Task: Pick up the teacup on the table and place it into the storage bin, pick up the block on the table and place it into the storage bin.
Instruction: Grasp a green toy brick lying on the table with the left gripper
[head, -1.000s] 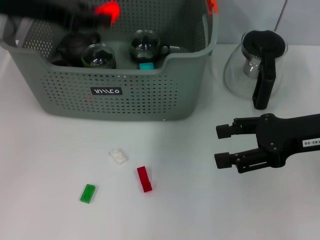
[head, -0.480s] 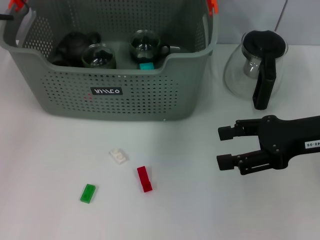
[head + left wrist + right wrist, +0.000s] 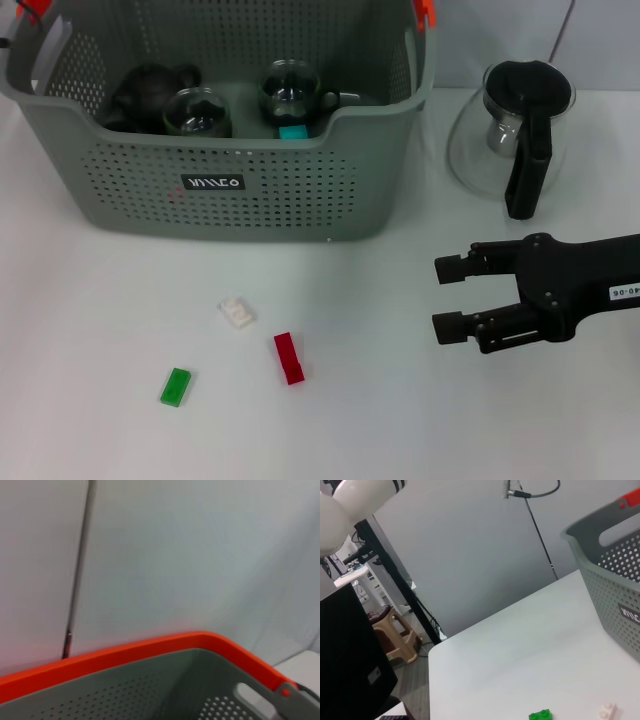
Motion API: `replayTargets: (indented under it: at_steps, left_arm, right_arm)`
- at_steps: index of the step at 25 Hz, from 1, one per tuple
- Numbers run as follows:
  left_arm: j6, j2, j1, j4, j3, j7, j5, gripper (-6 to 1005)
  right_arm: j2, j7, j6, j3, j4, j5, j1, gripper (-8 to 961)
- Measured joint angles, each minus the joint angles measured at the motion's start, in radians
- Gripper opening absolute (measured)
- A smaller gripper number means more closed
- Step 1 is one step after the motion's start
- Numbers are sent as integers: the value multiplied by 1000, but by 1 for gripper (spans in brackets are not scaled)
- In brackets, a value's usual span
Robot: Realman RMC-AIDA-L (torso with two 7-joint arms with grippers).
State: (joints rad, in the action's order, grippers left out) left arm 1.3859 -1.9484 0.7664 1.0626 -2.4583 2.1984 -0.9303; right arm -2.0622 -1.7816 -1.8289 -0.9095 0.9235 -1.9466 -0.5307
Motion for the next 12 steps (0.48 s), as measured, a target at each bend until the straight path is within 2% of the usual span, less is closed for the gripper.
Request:
replayTargets:
  at_steps: [2, 6, 11, 12]
  left_arm:
    - [59, -13, -22, 70, -7, 8, -10, 512]
    - [221, -59, -96, 277, -9, 31, -41, 699]
    - [398, -126, -214, 480, -3, 33, -94, 884]
    - [450, -145, -253, 528, -1, 19, -104, 895]
  right_arm:
    - [-2, 1, 0, 0, 0, 0, 0, 900]
    - [-4, 2, 0, -2, -1, 0, 0, 900]
    - [-4, 12, 4, 1, -24, 0, 1, 900]
    - [-2, 14, 6, 1, -33, 0, -1, 900]
